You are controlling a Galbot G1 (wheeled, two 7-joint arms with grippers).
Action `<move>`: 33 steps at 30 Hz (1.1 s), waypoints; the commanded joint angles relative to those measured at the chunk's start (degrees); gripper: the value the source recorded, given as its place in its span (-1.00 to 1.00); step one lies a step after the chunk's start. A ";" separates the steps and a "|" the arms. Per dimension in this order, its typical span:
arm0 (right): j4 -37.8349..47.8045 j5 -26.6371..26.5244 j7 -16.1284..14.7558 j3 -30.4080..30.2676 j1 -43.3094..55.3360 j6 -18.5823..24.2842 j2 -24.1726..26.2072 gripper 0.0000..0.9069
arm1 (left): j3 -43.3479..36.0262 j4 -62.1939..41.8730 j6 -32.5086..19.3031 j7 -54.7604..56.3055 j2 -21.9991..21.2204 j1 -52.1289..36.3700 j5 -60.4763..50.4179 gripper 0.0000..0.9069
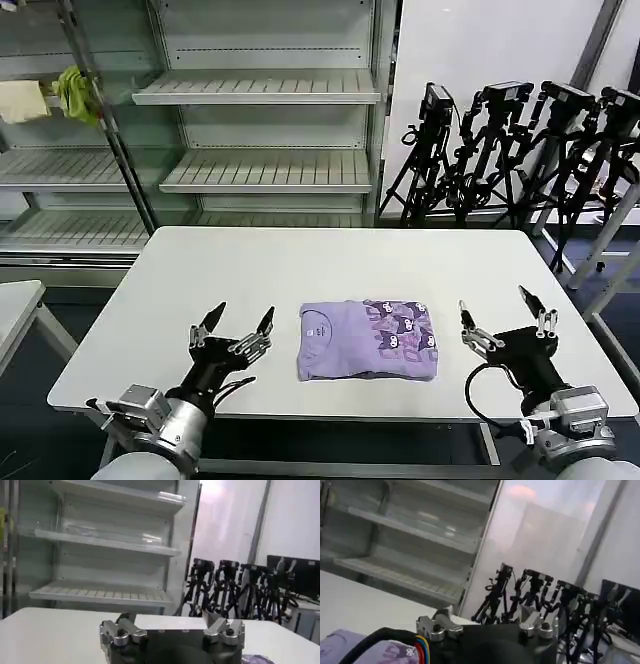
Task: Fold and organize the clothes.
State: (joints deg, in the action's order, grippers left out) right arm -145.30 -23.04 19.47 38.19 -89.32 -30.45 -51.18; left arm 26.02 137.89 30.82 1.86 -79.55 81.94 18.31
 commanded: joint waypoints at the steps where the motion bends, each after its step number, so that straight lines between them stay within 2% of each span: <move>1: 0.25 -1.62 -0.73 0.41 -0.05 0.27 0.07 1.00 | -0.06 0.10 0.01 0.04 0.10 0.04 0.12 1.00; 20: 0.62 -7.09 -0.78 1.68 -0.76 -1.08 0.14 1.00 | 0.04 0.24 -0.05 0.95 -0.16 -0.19 1.21 1.00; 33: 1.48 -4.84 -1.68 0.77 -0.23 -0.67 0.08 1.00 | 0.41 0.64 -0.10 0.94 -0.55 -0.45 1.38 1.00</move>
State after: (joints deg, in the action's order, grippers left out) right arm -143.96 -28.46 18.23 39.15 -89.56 -31.24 -51.03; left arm 26.37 138.45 30.80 2.73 -80.08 81.45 19.61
